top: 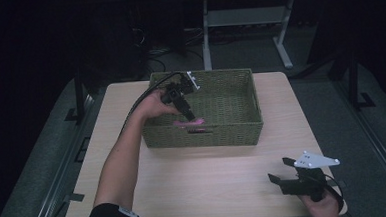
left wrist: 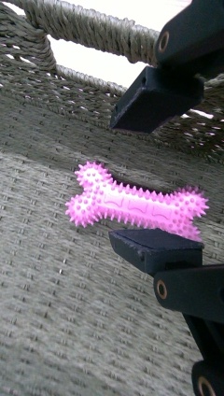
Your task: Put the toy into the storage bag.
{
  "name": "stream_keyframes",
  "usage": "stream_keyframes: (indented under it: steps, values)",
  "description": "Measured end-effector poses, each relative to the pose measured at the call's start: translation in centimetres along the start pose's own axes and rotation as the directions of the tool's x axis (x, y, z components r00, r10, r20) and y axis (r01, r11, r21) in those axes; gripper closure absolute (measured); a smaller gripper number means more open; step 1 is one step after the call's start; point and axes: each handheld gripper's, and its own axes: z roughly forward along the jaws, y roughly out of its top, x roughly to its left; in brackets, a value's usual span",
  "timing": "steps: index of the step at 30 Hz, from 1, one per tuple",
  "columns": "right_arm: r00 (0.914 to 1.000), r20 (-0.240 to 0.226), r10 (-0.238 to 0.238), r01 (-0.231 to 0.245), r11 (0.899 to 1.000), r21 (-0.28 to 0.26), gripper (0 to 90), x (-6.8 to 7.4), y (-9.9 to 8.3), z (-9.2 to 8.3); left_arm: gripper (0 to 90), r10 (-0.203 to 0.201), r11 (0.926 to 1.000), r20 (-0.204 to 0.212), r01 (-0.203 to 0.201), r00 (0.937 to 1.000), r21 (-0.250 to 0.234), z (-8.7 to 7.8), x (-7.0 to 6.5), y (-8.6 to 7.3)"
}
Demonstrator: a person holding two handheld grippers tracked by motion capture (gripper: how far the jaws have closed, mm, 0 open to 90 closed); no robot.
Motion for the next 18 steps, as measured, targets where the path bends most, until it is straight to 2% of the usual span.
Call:
stream_keyframes:
  steps: [3, 9, 12, 18]
  values:
    - [1.0, -0.002, -0.001, 0.001, 1.0, 0.002, 20.8, 0.0, 0.0, 0.0, 33.3, -0.012, 0.9999, -0.013, 0.012, 0.9998, -0.001, -0.4, -0.1, -0.1]
    - [1.0, -0.005, -0.006, 0.006, 1.0, 0.0, 20.9, 0.2, 0.0, 0.0, 30.4, -0.003, 0.9999, -0.014, 0.002, 0.9999, -0.016, -1.2, -0.8, 0.0]
    - [0.9999, -0.006, -0.01, 0.01, 1.0, -0.007, 20.9, 0.2, 0.0, 0.0, 29.3, -0.003, 0.9991, -0.018, 0.002, 0.9998, -0.042, -1.8, -1.3, 0.0]
    - [1.0, -0.003, 0.0, 0.0, 1.0, -0.008, 20.8, 0.2, 0.0, 0.0, 28.8, 0.006, 0.9981, -0.031, -0.008, 0.9995, -0.062, -2.6, -2.2, 0.0]
